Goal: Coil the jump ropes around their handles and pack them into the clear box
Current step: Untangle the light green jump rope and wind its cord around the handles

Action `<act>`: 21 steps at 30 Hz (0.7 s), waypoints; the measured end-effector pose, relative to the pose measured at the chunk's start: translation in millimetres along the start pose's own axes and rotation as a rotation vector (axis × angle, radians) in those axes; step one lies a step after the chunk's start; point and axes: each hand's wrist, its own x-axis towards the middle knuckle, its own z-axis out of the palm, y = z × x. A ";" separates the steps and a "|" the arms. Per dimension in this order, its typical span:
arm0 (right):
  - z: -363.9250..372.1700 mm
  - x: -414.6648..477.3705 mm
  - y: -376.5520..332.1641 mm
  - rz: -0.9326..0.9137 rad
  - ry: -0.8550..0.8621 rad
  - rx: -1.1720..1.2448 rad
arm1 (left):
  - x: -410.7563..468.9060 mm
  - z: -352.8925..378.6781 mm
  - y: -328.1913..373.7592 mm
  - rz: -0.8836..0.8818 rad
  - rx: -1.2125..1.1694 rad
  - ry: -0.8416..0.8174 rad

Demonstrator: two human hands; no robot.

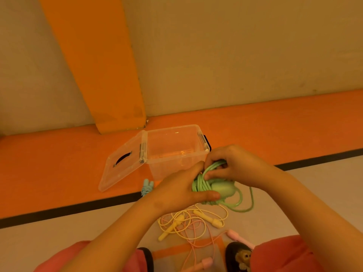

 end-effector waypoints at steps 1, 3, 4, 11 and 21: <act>0.7 -0.2 1.2 0.016 -0.016 0.023 | -0.2 -2.7 -1.2 0.004 0.051 -0.019; 0.6 -0.1 4.6 0.064 -0.026 0.098 | -0.5 -6.9 1.7 0.009 0.147 -0.021; -1.0 -0.7 6.7 0.093 -0.024 0.142 | -0.6 -7.8 4.5 0.015 0.212 0.001; -28.2 -10.5 26.1 0.177 0.009 0.493 | -7.4 -12.1 23.3 0.132 -0.118 0.095; -14.1 -3.7 34.0 0.138 0.181 0.240 | -5.7 -27.1 27.3 0.055 -0.665 0.371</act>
